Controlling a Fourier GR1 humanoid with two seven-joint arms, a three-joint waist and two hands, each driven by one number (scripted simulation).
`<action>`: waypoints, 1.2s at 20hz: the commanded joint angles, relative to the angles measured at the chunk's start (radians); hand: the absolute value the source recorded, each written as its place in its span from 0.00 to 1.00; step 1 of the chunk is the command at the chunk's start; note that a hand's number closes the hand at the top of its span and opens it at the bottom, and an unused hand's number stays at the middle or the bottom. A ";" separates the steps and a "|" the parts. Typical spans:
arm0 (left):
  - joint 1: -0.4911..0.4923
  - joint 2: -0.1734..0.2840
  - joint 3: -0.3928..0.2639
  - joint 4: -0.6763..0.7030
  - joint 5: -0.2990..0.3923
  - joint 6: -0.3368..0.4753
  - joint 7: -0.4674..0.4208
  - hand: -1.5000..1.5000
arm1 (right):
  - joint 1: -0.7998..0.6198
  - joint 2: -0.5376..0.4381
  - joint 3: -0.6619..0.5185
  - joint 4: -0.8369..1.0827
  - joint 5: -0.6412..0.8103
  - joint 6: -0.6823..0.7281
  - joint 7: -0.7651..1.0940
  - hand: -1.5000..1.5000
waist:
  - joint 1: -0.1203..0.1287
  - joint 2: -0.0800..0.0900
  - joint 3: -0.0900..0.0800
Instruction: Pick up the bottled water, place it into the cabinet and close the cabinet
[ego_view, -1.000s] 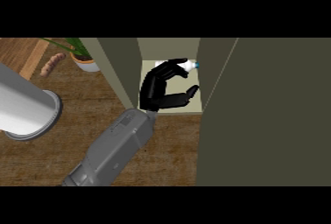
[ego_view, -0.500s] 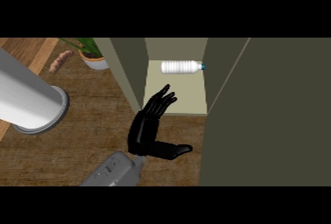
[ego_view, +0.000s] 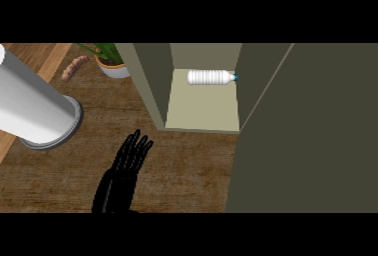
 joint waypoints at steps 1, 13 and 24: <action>0.106 0.117 0.014 -0.085 0.008 -0.075 -0.038 0.00 | -0.060 -0.109 0.009 -0.146 0.189 0.056 0.062 1.00 | 0.012 0.001 -0.003; 0.343 0.379 0.170 -0.191 0.071 -0.272 -0.187 0.00 | -0.241 -0.137 0.177 -0.203 0.139 -0.002 0.276 1.00 | 0.034 0.019 -0.007; 0.411 0.514 0.246 -0.191 0.116 -0.437 -0.219 0.00 | -0.613 -0.101 0.267 -0.079 0.074 0.024 0.462 1.00 | 0.104 0.038 -0.009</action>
